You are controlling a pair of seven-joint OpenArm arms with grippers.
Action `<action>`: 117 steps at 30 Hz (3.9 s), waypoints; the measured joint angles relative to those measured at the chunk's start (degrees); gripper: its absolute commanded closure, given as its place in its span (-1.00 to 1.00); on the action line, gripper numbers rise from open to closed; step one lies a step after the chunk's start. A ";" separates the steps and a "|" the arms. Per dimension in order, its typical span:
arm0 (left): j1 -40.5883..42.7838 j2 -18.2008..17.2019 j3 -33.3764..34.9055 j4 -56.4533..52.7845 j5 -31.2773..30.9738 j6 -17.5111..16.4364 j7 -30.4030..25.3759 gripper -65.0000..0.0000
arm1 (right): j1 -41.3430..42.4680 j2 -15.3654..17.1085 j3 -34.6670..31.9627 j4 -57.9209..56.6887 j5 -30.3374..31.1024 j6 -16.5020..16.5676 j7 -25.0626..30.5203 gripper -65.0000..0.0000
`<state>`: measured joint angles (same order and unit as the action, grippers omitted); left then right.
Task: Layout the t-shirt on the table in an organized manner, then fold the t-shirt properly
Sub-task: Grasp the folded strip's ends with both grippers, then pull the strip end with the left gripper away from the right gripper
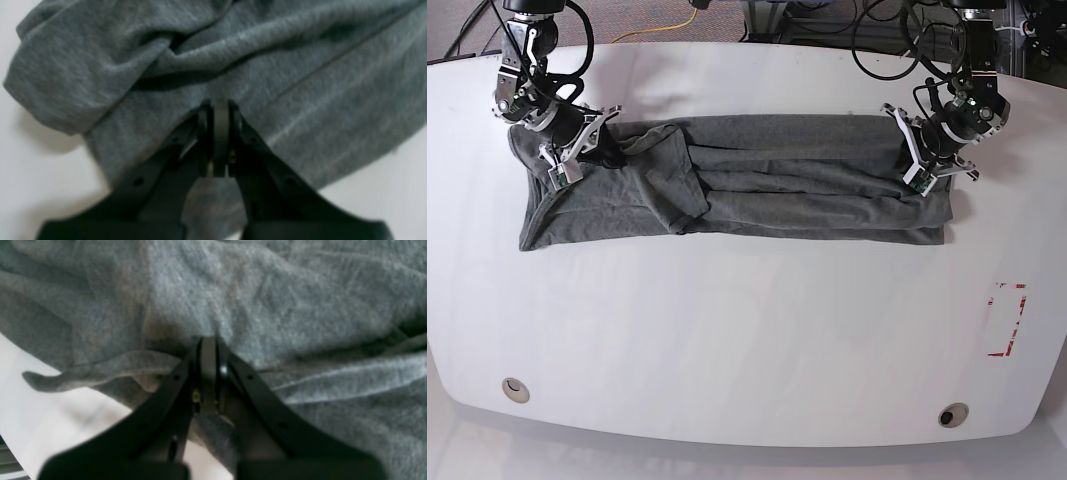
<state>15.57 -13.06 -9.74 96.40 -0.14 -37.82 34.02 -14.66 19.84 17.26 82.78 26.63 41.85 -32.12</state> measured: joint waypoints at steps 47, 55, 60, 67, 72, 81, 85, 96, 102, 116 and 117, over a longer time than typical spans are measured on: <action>-11.17 2.21 -16.20 -4.33 -17.33 0.22 11.56 -0.80 | 1.16 -1.27 -0.02 -0.39 -0.74 -0.85 0.00 0.99; -14.67 2.14 -15.89 -10.16 -17.09 0.26 11.61 -0.80 | 1.22 -1.27 -0.02 -0.39 -0.79 -0.85 0.00 0.99; -15.80 2.21 -15.87 -12.70 -17.14 0.24 11.54 -0.76 | 1.25 -1.27 -0.02 -0.39 -0.76 -0.85 0.00 0.99; -15.54 1.46 -12.50 -13.81 -17.03 0.26 11.54 -0.23 | 1.22 -1.27 -0.02 -0.39 -0.81 -0.87 0.00 0.99; -15.56 0.74 -10.54 -13.79 -17.11 0.22 11.50 0.12 | 1.27 -1.27 -0.07 -0.39 -0.76 -0.85 0.00 0.99; -15.56 0.33 -10.71 -13.79 -17.09 0.24 11.43 0.25 | 1.27 -1.27 -0.07 -0.39 -0.79 -0.85 0.00 0.99; -15.50 0.42 -10.71 -13.35 -17.07 0.24 11.45 0.26 | 1.27 -1.27 -0.07 -0.39 -0.79 -0.85 0.00 0.99; -11.80 -1.03 -10.71 -6.91 -17.07 0.07 11.43 0.98 | 1.60 -1.29 -0.07 -0.52 -0.90 -0.83 -0.09 0.99; -10.01 -4.35 -10.49 -6.27 -17.64 -0.33 11.78 0.99 | 2.89 -1.27 0.04 -3.02 -0.04 -0.15 0.42 0.99; -8.55 -7.17 -10.71 -6.19 -17.73 -0.33 11.89 0.99 | 4.00 -1.44 0.04 -4.81 0.63 0.15 0.87 0.99; -8.52 -7.28 -10.71 -6.19 -17.73 -0.33 11.89 0.99 | 4.00 -1.44 0.04 -4.81 0.63 0.15 0.87 0.99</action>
<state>7.05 -20.34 -20.45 90.21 -17.87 -38.15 45.91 -10.66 18.39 17.30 77.97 27.27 42.00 -31.24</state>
